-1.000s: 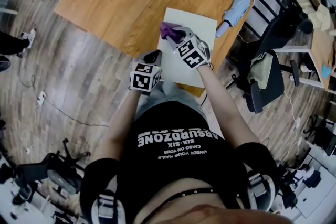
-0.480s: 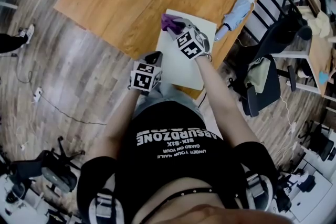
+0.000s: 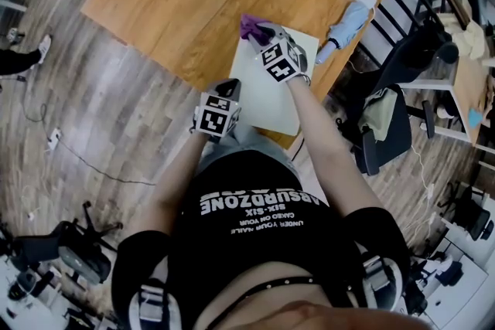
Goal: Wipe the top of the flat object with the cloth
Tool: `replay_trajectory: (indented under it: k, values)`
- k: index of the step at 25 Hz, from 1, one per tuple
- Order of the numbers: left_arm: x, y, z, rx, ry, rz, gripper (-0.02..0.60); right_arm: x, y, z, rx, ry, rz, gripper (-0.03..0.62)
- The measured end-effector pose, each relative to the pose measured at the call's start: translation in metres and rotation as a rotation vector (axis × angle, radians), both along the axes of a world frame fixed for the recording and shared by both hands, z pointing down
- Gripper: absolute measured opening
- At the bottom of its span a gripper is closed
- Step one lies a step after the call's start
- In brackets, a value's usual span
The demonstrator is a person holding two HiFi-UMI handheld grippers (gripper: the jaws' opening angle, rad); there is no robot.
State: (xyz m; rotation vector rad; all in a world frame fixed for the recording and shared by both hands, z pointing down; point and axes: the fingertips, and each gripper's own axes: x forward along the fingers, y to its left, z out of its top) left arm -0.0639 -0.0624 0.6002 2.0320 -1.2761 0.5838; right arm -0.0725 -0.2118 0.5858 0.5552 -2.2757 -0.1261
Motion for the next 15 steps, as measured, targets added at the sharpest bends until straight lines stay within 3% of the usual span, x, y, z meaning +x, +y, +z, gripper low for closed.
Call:
replay_trajectory:
  k: [6,15]
  values:
    - [-0.0012,-0.0006,0.0015,0.006,-0.003,0.001,0.015,0.0007,-0.0007,0.0039,-0.002,-0.051,0.039,0.097]
    - [-0.0002,0.0015,0.0021,0.025,-0.028,0.003,0.015,0.001,0.0013,0.0043,-0.009,-0.043,0.058,0.095]
